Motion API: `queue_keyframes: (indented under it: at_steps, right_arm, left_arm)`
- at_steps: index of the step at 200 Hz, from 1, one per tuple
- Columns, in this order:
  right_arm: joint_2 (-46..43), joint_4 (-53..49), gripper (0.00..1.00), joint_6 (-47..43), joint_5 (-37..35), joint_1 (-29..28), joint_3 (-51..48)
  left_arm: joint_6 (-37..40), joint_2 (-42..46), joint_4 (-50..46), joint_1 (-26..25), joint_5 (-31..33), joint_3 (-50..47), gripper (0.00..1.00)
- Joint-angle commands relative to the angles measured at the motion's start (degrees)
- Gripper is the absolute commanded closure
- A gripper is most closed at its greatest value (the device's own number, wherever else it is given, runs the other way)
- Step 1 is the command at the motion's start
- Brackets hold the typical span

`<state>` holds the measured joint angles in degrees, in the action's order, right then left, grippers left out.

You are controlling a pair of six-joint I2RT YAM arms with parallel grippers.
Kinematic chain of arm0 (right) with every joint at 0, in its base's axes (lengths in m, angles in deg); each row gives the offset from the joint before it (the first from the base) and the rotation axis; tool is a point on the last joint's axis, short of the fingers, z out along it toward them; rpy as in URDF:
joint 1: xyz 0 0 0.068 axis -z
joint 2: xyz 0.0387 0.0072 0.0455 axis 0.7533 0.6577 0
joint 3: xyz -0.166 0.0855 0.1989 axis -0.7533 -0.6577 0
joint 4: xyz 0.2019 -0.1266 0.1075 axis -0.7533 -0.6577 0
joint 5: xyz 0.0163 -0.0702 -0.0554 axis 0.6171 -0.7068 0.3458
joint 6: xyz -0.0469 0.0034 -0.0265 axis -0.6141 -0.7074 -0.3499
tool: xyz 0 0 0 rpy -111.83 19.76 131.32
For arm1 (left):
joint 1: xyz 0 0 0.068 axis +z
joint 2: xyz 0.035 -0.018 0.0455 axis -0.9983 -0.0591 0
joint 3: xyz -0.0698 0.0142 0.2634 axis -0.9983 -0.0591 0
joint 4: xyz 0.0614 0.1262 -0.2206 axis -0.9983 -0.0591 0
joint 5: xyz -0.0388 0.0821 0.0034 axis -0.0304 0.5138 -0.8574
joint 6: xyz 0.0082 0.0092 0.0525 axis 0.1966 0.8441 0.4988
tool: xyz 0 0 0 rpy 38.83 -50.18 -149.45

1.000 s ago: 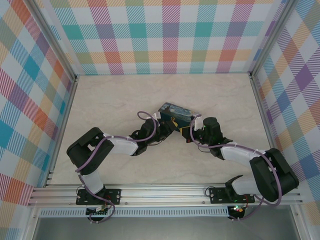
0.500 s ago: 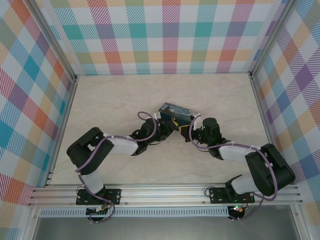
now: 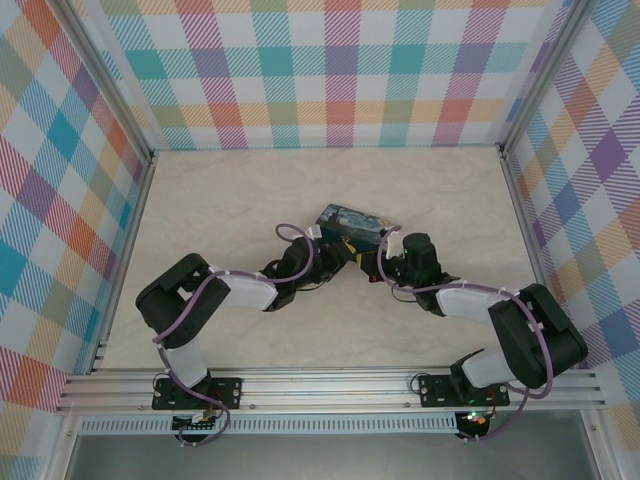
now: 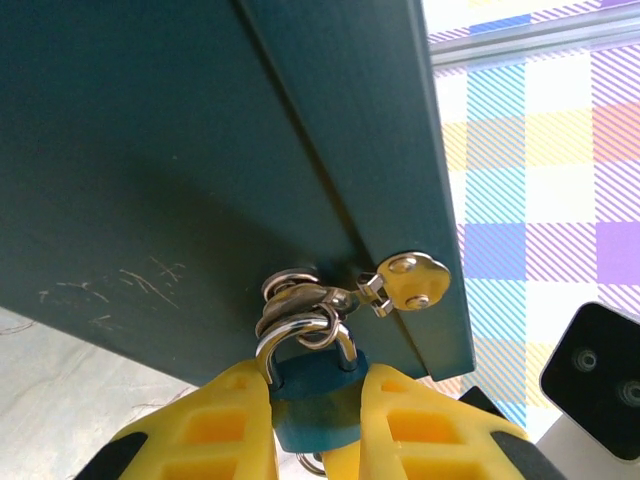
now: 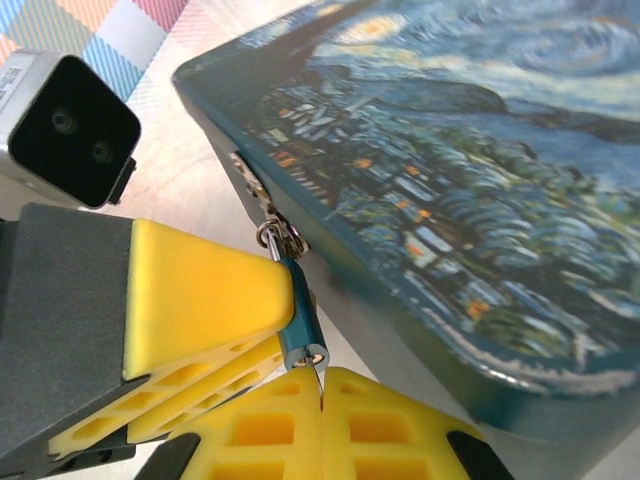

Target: Unlock a padlock with a key

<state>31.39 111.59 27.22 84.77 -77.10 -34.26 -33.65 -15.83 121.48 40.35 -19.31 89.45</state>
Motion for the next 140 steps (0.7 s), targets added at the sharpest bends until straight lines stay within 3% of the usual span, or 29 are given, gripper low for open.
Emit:
queue_keyframes:
  at_steps: [1,36,85,140]
  right_arm:
    - [-1.52,-3.67,0.97,4.32,-0.62,-2.69,0.43]
    - [-2.83,-4.18,0.97,8.67,-1.93,-3.24,-2.2]
    - [-4.1,-6.53,0.97,14.51,-3.45,-3.23,-3.17]
    - [-4.18,-8.56,0.96,21.78,-2.85,-3.41,-2.71]
  left_arm:
    - [-0.13,-1.27,3.93,-2.1,-4.17,1.1,0.89]
    - [-0.64,-2.86,5.06,-2.2,-3.71,0.79,0.83]
    - [-0.43,-1.14,5.27,-2.14,-0.96,-1.95,0.43]
    - [-0.67,7.43,1.62,-1.42,3.77,-7.96,0.2]
